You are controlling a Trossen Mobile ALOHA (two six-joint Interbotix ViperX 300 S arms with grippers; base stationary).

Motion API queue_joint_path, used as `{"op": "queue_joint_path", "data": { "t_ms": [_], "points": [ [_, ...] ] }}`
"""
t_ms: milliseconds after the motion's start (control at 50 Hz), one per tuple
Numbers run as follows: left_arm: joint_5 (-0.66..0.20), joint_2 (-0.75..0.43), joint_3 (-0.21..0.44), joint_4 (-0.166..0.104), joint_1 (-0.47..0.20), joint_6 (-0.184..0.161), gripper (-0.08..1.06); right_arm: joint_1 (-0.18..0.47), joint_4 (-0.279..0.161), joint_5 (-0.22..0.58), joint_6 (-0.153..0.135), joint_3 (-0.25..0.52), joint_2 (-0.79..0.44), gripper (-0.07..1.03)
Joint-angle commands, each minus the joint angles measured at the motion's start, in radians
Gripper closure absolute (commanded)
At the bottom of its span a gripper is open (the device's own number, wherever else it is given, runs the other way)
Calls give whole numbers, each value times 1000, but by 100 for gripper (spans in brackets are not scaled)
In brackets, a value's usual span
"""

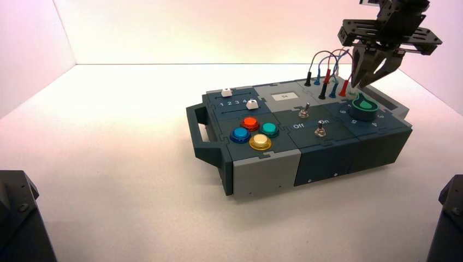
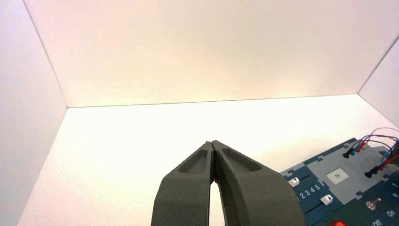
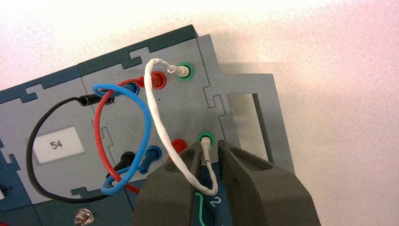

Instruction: Pull the white wire.

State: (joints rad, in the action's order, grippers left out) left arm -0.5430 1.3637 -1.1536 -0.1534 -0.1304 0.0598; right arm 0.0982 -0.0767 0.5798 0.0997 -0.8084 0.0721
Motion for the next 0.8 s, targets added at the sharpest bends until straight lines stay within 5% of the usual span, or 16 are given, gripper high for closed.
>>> {"op": "queue_joint_path", "data": {
  "t_ms": [20,360,800],
  "points": [
    [11,-3,15,-2,5,2,100,5,-2,-8,-5,26,8,79],
    [12,-3,14,-2,5,2,101,3,-2,-25,-15,28,0,98],
    [14,-12,15,-2,5,0,101,3,2,-8,-17,29,31,98]
  ]
}}
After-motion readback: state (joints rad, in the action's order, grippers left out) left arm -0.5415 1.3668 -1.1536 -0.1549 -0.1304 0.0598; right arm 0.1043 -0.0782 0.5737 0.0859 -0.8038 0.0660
